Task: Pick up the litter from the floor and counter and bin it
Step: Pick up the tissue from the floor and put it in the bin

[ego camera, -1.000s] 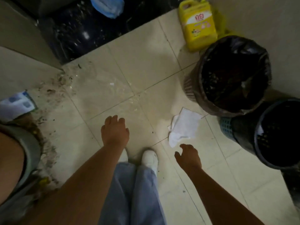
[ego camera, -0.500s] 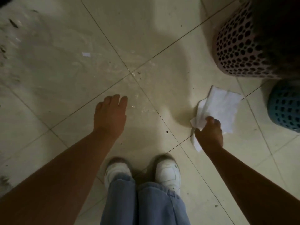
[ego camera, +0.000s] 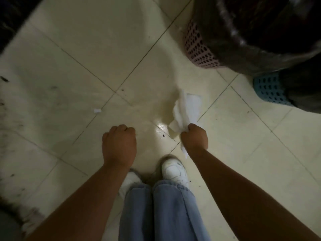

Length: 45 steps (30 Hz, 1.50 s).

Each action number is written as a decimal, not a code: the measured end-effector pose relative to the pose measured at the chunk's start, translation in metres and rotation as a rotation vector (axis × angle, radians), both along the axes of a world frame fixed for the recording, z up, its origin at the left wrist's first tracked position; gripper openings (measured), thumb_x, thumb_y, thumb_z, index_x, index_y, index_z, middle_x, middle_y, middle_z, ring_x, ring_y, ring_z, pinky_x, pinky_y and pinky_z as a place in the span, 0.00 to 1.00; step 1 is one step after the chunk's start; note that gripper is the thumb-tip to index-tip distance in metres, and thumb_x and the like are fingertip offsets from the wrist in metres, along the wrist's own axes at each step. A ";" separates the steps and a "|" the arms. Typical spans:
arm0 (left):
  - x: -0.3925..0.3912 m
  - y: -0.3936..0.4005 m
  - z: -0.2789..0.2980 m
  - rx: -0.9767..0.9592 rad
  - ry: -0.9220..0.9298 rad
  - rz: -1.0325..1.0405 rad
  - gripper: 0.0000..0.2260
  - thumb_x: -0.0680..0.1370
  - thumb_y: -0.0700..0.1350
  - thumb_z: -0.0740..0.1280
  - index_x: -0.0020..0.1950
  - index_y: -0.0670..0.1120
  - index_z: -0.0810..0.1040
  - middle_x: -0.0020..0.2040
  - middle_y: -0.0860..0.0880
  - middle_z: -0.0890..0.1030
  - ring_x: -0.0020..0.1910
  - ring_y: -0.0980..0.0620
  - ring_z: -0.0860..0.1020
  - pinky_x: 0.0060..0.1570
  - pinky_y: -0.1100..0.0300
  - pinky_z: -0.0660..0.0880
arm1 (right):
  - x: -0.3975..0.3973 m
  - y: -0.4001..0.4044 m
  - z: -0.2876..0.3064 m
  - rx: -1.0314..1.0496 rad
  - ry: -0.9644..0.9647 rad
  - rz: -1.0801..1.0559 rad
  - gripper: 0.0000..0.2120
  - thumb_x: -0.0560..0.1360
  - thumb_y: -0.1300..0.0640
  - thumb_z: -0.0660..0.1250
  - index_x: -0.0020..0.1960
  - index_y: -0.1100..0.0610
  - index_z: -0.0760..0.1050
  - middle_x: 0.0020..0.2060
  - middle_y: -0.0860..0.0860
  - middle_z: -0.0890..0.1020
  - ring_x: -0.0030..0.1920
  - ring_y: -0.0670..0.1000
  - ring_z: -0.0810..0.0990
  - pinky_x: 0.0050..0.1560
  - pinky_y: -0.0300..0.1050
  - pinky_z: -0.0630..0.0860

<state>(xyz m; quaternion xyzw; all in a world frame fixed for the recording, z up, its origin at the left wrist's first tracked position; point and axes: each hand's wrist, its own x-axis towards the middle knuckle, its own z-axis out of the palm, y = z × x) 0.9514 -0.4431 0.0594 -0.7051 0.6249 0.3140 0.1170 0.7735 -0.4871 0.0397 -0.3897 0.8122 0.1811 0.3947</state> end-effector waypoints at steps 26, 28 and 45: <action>-0.296 -0.178 0.364 -0.033 0.755 0.396 0.09 0.79 0.37 0.63 0.55 0.36 0.82 0.48 0.43 0.82 0.46 0.55 0.74 0.35 0.80 0.67 | -0.307 -0.096 0.367 -0.311 -0.205 -0.496 0.07 0.74 0.66 0.63 0.48 0.68 0.77 0.41 0.63 0.79 0.42 0.57 0.76 0.45 0.50 0.73; -0.327 -0.197 0.372 0.043 0.831 0.460 0.09 0.80 0.36 0.61 0.49 0.40 0.82 0.41 0.49 0.79 0.40 0.56 0.73 0.31 0.82 0.67 | -0.329 -0.115 0.368 -0.305 -0.219 -0.501 0.09 0.74 0.67 0.63 0.52 0.69 0.77 0.47 0.66 0.81 0.44 0.57 0.76 0.52 0.55 0.76; -0.419 -0.234 0.291 0.285 1.017 1.374 0.14 0.83 0.37 0.56 0.40 0.43 0.74 0.39 0.43 0.79 0.38 0.51 0.78 0.43 0.61 0.73 | -0.419 -0.144 0.320 -0.166 -0.304 -0.516 0.07 0.74 0.66 0.63 0.46 0.71 0.76 0.46 0.70 0.80 0.44 0.63 0.79 0.47 0.55 0.76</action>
